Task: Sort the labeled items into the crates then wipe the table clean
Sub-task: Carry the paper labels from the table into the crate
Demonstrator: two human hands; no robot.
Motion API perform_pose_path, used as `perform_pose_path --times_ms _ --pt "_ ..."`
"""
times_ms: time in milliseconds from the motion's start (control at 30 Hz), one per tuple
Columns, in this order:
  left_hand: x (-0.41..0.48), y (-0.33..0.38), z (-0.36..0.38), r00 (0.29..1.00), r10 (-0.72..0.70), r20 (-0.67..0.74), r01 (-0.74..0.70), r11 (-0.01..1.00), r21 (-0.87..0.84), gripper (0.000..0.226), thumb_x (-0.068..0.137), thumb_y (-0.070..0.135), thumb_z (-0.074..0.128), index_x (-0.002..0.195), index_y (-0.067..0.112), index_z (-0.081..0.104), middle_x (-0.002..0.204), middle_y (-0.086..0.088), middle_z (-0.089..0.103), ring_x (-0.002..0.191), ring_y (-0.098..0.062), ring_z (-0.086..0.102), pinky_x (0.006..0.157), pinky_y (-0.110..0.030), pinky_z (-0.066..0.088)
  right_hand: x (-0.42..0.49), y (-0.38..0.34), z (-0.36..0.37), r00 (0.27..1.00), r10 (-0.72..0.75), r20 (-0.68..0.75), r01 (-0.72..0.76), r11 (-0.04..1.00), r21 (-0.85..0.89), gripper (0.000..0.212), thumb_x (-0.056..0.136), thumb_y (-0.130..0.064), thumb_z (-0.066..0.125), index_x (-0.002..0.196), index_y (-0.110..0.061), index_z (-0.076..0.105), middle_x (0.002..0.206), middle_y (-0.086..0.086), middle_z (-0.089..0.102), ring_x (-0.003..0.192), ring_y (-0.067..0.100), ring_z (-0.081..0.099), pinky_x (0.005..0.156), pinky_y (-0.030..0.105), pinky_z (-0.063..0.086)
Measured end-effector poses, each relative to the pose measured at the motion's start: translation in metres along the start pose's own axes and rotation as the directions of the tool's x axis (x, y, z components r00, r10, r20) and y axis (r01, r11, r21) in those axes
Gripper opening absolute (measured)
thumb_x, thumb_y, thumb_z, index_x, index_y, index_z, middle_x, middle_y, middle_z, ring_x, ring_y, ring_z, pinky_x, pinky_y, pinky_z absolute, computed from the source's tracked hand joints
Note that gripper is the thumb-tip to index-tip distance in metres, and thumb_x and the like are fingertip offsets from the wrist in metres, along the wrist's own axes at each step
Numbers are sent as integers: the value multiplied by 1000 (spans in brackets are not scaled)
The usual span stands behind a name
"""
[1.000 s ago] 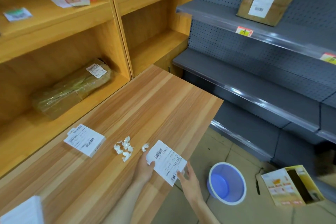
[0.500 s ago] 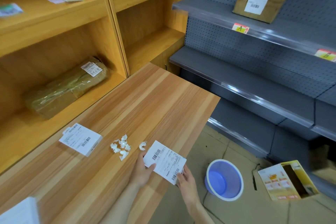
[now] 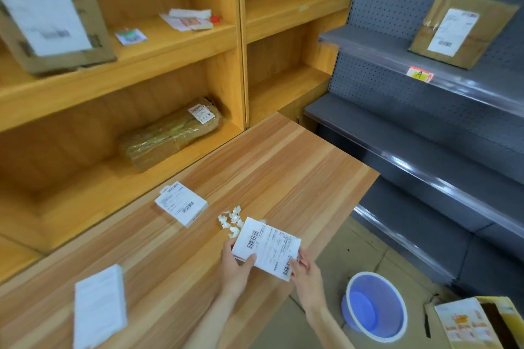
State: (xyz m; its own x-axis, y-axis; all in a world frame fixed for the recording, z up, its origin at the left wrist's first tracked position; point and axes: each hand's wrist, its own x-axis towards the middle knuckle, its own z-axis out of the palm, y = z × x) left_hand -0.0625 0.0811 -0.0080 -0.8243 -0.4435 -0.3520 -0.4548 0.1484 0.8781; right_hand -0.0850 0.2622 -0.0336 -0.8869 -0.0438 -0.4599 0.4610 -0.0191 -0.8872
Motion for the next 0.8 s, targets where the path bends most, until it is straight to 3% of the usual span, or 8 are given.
perform_pose_path --times_ms 167,267,333,433,533,667,733,800 --pt "-21 -9 -53 998 -3 -69 3 1000 -5 51 81 25 77 123 27 47 120 7 56 100 -2 55 87 -33 48 -32 -10 39 999 -45 20 46 997 -65 33 93 -22 61 123 -35 62 117 -12 73 113 9 66 99 47 53" --pt "-35 -17 -86 996 -21 -82 19 999 -32 56 80 24 78 127 23 47 120 5 58 103 -11 59 85 -31 49 -61 -16 66 997 -48 58 53 994 -92 36 96 -17 60 131 -23 58 114 -12 74 109 6 68 96 43 56" --pt "-47 -27 -113 994 -36 -105 30 998 -64 59 78 26 79 128 20 48 120 0 61 101 -12 61 80 -27 48 -77 -16 85 994 -62 89 73 989 -132 36 93 -25 63 129 -26 59 113 -14 73 109 6 68 94 42 56" --pt "-66 -48 -157 983 -49 -176 33 995 -92 71 65 41 78 126 15 51 116 -4 64 102 -20 63 90 -36 50 -102 -10 119 985 -104 135 133 963 -232 39 86 -38 66 124 -30 64 113 -14 74 111 8 67 91 42 58" --pt "-100 -68 -205 965 -84 -248 44 986 -162 55 73 28 81 117 14 53 108 1 64 102 -22 64 88 -33 49 -147 -10 163 974 -123 188 166 959 -229 26 93 -17 64 118 -26 65 108 -10 75 104 10 69 83 35 58" --pt "-146 -93 -270 936 -102 -336 26 975 -222 45 79 13 79 118 10 57 110 -3 58 100 -23 63 82 -20 48 -195 4 216 948 -132 289 216 935 -281 24 94 -13 63 114 -26 68 96 -12 78 95 7 72 74 30 55" --pt "-169 -108 -306 922 -109 -371 24 974 -225 38 81 16 77 112 17 57 103 4 57 97 -18 62 72 -13 44 -220 16 244 927 -125 355 241 921 -306 24 95 -14 62 116 -23 70 99 -8 78 94 12 74 77 35 56" --pt "-189 -125 -339 907 -114 -406 42 982 -184 30 81 27 76 104 23 57 105 4 54 96 -13 60 75 -20 43 -244 29 272 904 -113 413 259 913 -316 23 96 -18 60 116 -23 71 100 -5 78 94 13 74 80 39 56"
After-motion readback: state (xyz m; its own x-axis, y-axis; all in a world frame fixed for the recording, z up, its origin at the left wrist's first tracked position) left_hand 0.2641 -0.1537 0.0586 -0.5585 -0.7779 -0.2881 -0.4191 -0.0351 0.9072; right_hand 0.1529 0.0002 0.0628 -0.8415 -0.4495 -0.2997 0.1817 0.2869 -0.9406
